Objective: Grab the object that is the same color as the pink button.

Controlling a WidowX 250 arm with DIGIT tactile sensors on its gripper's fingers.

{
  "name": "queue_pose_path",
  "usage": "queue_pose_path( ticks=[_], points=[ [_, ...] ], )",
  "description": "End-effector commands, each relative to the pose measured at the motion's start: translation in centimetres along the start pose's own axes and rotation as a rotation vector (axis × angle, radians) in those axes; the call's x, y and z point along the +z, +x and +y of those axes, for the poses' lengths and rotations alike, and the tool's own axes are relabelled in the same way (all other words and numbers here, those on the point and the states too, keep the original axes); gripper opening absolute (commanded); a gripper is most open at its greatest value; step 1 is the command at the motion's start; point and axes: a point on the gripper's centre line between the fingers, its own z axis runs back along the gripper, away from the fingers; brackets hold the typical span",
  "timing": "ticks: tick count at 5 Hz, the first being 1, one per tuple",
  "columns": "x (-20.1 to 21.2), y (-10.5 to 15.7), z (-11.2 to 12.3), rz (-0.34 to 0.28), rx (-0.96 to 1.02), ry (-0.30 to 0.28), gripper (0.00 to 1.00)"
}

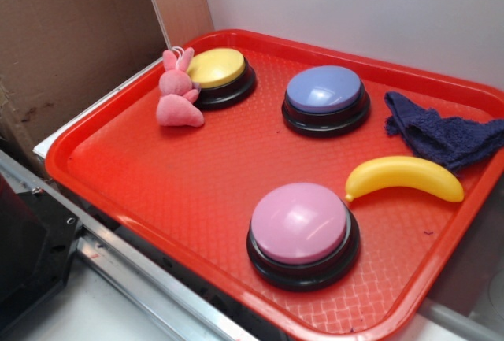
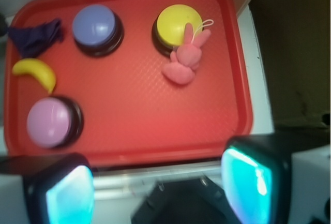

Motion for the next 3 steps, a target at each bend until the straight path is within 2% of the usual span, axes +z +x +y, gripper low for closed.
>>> queue_pose_path(
  ticks=[1, 2, 3],
  points=[
    [-7.5, 4.2, 1.3, -0.057, 0.2, 0.041, 1.0],
    [-11.1, 5.5, 2.5, -0.055, 0.294, 0.084, 1.0],
    [-13.6, 5.8, 3.9, -0.028, 0.383, 0.063, 1.0]
  ],
)
